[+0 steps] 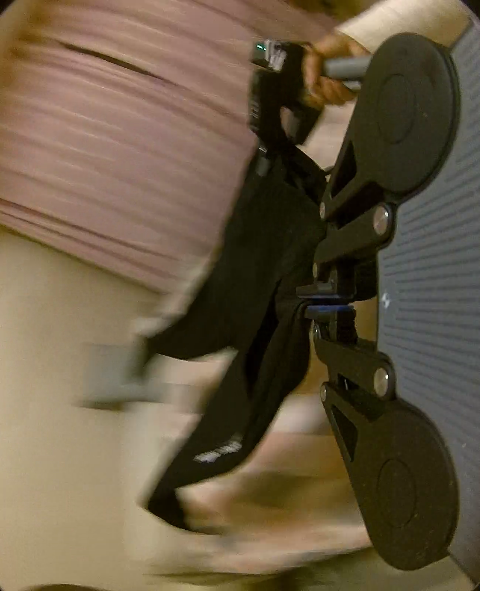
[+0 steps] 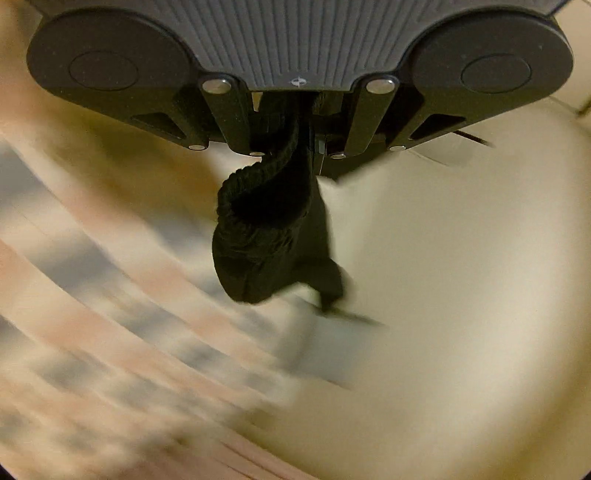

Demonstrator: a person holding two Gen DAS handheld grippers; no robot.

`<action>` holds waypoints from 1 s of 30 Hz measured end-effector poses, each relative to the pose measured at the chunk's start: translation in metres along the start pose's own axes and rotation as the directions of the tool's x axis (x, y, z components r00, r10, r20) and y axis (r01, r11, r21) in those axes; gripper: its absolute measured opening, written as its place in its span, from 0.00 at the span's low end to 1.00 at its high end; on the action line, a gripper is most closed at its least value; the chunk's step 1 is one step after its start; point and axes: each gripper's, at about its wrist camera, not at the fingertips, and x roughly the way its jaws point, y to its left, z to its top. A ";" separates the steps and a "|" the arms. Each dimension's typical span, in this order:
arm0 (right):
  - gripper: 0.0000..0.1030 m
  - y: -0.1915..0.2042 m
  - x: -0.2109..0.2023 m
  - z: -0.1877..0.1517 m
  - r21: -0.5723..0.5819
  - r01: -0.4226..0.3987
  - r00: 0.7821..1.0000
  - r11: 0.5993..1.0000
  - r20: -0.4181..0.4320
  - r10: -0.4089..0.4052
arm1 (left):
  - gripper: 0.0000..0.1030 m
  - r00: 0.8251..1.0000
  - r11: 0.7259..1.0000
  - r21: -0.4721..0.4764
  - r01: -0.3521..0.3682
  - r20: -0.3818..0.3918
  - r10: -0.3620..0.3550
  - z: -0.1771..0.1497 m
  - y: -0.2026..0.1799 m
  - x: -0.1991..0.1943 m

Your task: Fold clothes

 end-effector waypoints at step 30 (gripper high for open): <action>0.66 -0.299 -0.041 -0.142 0.436 0.346 0.923 0.831 0.003 -0.386 | 0.55 0.871 0.802 -0.570 -0.178 -0.471 -0.142 -0.332 0.084 0.159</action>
